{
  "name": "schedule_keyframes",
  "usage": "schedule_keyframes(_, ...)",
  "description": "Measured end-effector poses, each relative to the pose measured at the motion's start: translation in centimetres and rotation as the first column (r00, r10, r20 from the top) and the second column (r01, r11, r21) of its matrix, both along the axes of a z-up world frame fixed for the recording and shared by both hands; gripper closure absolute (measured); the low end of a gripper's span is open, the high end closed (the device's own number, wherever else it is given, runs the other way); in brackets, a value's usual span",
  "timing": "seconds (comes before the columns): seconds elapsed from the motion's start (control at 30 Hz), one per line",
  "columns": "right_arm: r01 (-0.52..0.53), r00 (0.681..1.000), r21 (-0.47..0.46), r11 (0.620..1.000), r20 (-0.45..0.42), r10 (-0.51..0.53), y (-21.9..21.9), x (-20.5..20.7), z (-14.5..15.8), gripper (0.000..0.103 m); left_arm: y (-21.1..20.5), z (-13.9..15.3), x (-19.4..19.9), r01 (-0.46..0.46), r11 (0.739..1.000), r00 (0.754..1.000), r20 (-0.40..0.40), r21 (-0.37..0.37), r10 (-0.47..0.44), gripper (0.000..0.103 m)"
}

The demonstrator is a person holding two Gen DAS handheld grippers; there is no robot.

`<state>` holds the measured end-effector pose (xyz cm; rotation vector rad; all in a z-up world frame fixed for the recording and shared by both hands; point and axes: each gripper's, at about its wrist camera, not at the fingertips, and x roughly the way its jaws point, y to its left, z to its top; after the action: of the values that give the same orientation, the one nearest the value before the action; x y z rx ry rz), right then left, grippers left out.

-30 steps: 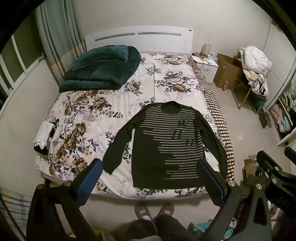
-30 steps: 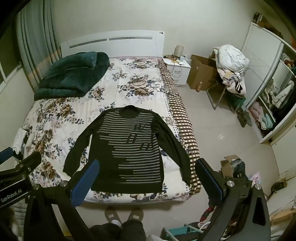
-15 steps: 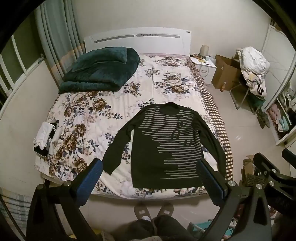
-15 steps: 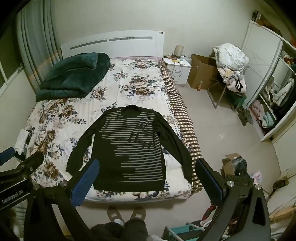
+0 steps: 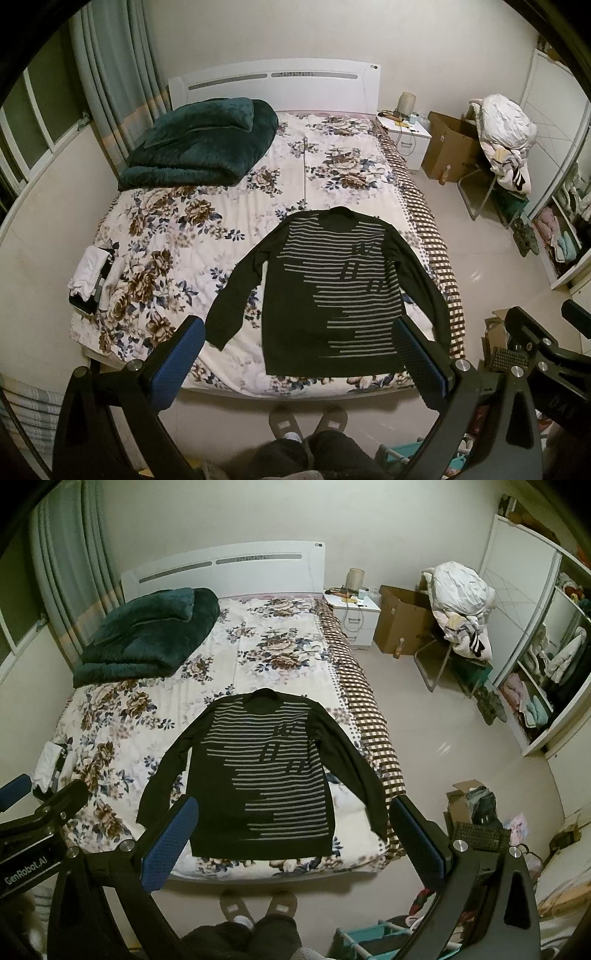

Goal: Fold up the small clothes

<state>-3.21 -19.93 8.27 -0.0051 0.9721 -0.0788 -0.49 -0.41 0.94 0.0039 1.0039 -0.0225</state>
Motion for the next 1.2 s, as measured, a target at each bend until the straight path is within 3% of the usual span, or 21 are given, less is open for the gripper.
schedule_keyframes(1.2,0.017,1.0,0.022,1.0,0.006,-0.017,-0.67,-0.28,0.17,0.0,-0.21,0.58,-0.03,-0.002,1.0,1.0,0.018,0.003,0.002,0.0)
